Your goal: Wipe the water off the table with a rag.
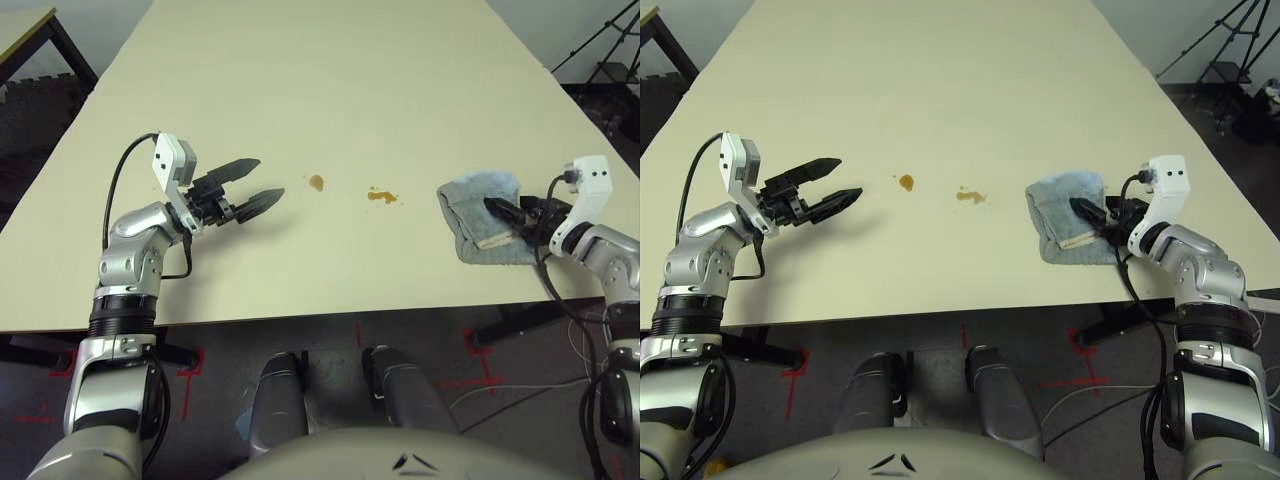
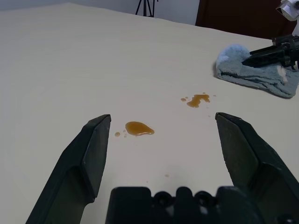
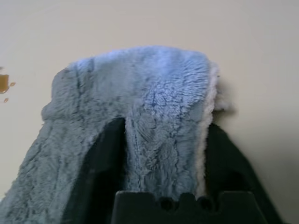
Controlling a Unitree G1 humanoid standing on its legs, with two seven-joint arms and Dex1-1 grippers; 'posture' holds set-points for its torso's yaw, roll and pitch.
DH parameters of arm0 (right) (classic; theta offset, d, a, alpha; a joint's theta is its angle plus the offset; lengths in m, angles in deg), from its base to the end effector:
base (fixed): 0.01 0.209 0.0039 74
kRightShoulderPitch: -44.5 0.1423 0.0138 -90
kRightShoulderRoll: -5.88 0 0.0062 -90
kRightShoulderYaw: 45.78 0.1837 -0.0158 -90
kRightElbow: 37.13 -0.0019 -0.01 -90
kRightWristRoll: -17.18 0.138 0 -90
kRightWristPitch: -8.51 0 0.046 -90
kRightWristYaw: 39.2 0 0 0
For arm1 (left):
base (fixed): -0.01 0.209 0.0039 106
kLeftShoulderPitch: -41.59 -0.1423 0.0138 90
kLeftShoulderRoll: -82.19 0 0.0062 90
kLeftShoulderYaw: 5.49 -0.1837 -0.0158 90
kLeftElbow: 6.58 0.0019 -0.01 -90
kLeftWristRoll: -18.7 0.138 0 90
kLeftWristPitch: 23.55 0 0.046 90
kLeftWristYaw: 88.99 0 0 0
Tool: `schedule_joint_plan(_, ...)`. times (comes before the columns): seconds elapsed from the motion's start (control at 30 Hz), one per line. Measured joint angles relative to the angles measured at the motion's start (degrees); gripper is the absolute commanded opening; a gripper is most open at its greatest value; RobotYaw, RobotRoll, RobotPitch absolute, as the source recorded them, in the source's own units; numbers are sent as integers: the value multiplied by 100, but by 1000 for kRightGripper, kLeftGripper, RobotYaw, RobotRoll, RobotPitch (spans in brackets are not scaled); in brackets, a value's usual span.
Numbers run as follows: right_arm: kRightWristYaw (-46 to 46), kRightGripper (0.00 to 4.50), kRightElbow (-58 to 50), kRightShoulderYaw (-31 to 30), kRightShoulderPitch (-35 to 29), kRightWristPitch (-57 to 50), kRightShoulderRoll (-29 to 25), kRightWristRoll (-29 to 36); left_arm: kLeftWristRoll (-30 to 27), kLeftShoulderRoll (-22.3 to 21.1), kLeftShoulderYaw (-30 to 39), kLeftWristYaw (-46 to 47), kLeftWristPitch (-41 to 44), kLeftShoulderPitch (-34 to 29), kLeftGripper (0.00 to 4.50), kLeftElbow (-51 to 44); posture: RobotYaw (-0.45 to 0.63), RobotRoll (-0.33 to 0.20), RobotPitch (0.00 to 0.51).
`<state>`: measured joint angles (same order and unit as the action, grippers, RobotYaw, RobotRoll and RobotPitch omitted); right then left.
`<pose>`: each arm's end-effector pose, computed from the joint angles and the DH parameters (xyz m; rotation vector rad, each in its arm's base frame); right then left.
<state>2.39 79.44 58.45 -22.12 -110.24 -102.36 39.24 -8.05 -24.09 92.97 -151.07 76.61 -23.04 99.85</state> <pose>0.2593 -0.3134 0.0992 0.1486 0.3661 0.3637 0.2768 0.2738 0.1379 0.0502 -0.0582 -0.9240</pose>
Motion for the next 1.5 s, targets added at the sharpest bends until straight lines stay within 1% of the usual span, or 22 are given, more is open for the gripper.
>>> schedule_joint_plan(0.1, 134, 797, -23, -73, -7, 30, -10, -40, 0, -4, 1, 11, 0, -4, 4500, 0, -79, 0, 136)
schedule_joint_plan(0.17, 162, 157, -66, -89, -14, 45, -14, -47, 0, -5, 2, 13, -12, -4, 4500, 0, -81, 0, 135)
schedule_joint_plan(0.2, 168, 35, -76, -94, -17, 48, -14, -51, 1, -5, 2, 14, -22, -4, 4500, 0, -81, 0, 135)
schedule_joint_plan(0.4, 166, 18, -169, -32, -20, -18, 19, 0, 6, -5, 1, 17, -90, 0, 4500, 17, -84, 0, 135)
schedule_joint_plan(0.53, 7, 17, -196, 141, 40, -225, 177, 186, 22, -5, 0, 18, -142, 18, 4500, 40, -84, 0, 135)
schedule_joint_plan(0.7, -374, 16, -290, 292, 350, -338, 416, 349, 50, -4, -4, 17, -192, 59, 4500, 75, -88, 0, 123)
schedule_joint_plan(0.87, -836, 16, -513, 413, 598, -406, 769, 448, 67, -8, 0, 13, -227, 83, 4500, 245, -85, 0, 119)
schedule_joint_plan(1.1, -1439, 16, -517, 464, 796, -526, 1299, 517, 74, -42, 5, 5, -249, 83, 4500, 252, -74, 0, 114)
schedule_joint_plan(1.2, -1649, 16, -517, 443, 825, -520, 1479, 488, 74, -42, 5, 5, -254, 83, 4500, 251, -73, 0, 112)
schedule_joint_plan(1.5, -2085, 16, -267, 281, 941, -297, 1720, 118, 106, -104, 3, -73, -290, 50, 4500, 250, -69, 0, 114)
